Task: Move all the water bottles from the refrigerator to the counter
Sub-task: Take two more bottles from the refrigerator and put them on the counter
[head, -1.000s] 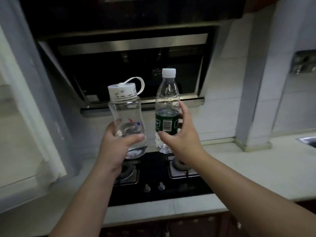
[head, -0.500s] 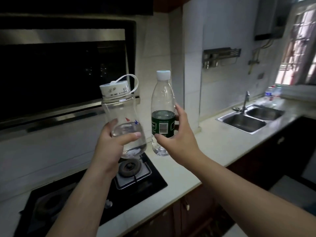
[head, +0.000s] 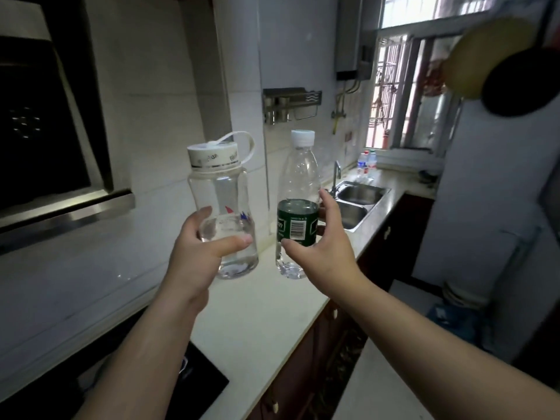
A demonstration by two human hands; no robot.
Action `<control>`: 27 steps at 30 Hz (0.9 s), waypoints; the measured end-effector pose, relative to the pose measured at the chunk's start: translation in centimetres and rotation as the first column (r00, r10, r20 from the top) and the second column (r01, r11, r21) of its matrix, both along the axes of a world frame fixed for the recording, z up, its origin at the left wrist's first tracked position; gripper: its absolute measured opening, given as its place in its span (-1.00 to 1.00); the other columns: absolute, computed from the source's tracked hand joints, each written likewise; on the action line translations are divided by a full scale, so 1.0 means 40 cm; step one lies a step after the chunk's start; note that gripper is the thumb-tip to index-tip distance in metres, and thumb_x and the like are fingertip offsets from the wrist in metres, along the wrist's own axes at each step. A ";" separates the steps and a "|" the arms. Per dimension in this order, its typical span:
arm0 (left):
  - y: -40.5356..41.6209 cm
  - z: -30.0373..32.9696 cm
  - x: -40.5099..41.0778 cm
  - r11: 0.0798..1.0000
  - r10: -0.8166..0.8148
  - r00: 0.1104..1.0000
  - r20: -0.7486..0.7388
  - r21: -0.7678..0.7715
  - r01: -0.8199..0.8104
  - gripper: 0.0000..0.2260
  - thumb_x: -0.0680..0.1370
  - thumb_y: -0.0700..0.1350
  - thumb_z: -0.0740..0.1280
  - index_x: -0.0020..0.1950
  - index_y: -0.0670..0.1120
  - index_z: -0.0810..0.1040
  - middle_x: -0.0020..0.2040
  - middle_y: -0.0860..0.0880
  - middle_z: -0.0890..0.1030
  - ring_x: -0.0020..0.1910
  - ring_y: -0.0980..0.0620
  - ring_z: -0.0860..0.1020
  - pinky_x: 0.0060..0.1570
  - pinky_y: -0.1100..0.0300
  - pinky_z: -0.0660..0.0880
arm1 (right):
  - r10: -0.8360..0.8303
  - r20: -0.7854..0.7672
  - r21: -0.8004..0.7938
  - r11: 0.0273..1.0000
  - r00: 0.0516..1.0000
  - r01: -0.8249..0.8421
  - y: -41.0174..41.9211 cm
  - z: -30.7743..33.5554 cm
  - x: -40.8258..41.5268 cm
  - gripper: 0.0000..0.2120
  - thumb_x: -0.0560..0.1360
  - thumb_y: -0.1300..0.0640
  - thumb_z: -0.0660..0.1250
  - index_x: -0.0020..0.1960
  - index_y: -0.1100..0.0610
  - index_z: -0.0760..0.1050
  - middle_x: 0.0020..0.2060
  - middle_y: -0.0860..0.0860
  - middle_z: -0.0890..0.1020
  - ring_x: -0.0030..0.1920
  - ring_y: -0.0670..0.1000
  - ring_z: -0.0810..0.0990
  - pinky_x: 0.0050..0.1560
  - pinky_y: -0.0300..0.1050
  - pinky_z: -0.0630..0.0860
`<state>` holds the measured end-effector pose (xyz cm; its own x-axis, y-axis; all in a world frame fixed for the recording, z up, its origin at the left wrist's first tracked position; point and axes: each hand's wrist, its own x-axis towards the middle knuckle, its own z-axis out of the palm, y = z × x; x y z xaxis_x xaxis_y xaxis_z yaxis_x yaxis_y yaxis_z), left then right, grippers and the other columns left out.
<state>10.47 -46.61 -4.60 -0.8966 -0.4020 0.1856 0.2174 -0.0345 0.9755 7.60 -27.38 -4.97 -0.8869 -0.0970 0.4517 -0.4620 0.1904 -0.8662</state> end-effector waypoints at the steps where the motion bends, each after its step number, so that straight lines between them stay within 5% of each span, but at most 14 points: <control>1: 0.001 -0.003 -0.032 1.000 -0.031 1.000 -0.002 -0.003 0.031 -0.21 0.17 -0.24 0.62 0.35 0.04 0.44 0.14 0.04 0.61 -0.03 0.17 0.64 -0.18 0.29 0.52 | -0.026 0.004 0.010 1.000 1.000 0.026 0.001 0.001 -0.018 -0.17 0.38 0.25 0.50 0.43 -0.17 0.12 0.01 -0.34 0.45 -0.07 -0.52 0.46 -0.19 -0.58 0.36; 5: 0.017 -0.009 -0.152 0.991 -0.126 0.992 0.014 -0.050 0.127 -0.14 0.06 -0.09 0.60 0.35 0.11 0.42 0.21 0.06 0.58 0.13 0.10 0.59 -0.01 0.21 0.50 | -0.134 -0.003 0.057 0.989 0.991 0.134 0.009 0.009 -0.087 -0.19 0.37 0.22 0.51 0.35 -0.26 0.10 0.02 -0.32 0.45 -0.05 -0.54 0.43 -0.15 -0.60 0.34; 9: 0.041 -0.007 -0.245 0.974 -0.221 0.975 0.019 -0.053 0.222 -0.15 0.06 -0.06 0.62 0.33 0.13 0.43 0.19 0.09 0.59 0.14 0.07 0.60 0.19 0.01 0.53 | -0.237 -0.039 0.082 0.967 0.971 0.240 0.035 0.014 -0.141 -0.10 0.34 0.15 0.53 0.49 -0.17 0.07 0.10 -0.35 0.42 0.01 -0.51 0.43 -0.10 -0.60 0.36; 15: 0.099 -0.010 -0.347 0.948 -0.316 0.949 0.022 -0.045 0.316 -0.15 0.03 -0.04 0.61 0.30 0.15 0.45 0.15 0.05 0.62 0.06 0.05 0.64 0.17 -0.04 0.55 | -0.346 -0.044 0.088 0.933 0.937 0.349 0.091 0.014 -0.192 -0.05 0.33 0.12 0.54 0.50 -0.17 0.03 0.16 -0.31 0.46 0.11 -0.41 0.47 0.02 -0.50 0.41; 21: 0.195 -0.021 -0.443 0.917 -0.398 0.917 -0.002 -0.035 0.398 -0.23 0.20 -0.20 0.64 0.35 0.08 0.43 0.09 0.12 0.61 -0.06 0.24 0.62 -0.10 0.30 0.50 | -0.416 -0.042 0.074 0.905 0.908 0.418 0.189 -0.001 -0.249 -0.09 0.34 0.13 0.53 0.48 -0.19 0.05 0.20 -0.24 0.49 0.14 -0.31 0.50 0.10 -0.34 0.46; 27: 0.325 -0.060 -0.549 0.891 -0.446 0.895 0.035 -0.074 0.447 -0.43 0.21 -0.32 0.61 0.03 0.18 0.54 -0.12 0.17 0.70 -0.12 0.17 0.67 -0.11 0.20 0.54 | -0.459 -0.009 0.050 0.887 0.889 0.459 0.319 -0.040 -0.343 -0.06 0.35 0.14 0.54 0.50 -0.19 0.03 0.21 -0.21 0.49 0.10 -0.25 0.56 0.10 -0.30 0.50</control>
<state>-11.48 -33.62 -6.99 -0.9815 0.0564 0.1830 0.1804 -0.0478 0.9824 -6.12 -14.60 -6.58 -0.8394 0.2989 0.4539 -0.3100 0.4226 -0.8516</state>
